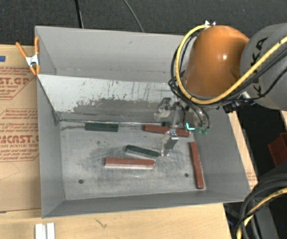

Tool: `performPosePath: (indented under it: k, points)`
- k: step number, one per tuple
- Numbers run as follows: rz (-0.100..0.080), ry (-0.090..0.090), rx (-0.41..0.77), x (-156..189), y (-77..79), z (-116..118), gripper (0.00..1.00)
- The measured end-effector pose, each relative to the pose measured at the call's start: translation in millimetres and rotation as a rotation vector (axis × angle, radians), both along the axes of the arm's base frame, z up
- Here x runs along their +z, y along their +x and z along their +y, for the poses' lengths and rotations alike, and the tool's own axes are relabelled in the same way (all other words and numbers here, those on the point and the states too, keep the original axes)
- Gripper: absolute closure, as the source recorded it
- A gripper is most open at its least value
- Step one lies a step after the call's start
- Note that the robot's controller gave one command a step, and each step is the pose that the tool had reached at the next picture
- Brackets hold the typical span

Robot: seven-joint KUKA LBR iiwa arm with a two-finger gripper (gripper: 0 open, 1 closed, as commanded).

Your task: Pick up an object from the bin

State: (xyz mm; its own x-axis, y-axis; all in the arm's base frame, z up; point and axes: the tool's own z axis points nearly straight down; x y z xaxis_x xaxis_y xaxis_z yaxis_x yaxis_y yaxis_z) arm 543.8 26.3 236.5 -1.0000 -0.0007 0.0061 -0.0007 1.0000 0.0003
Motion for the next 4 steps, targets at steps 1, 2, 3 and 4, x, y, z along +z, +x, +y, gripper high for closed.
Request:
performPosePath:
  k: [1,2,3,4]
  points:
    - [-0.008,0.0,0.0,4,1.5,0,0.0]
    - [-0.004,0.0,0.045,-145,-2.2,1,1.0]
    - [-0.009,0.0,0.046,-142,-1.5,1,0.0]
    - [-0.007,0.0,0.045,-142,-1.9,1,0.0]
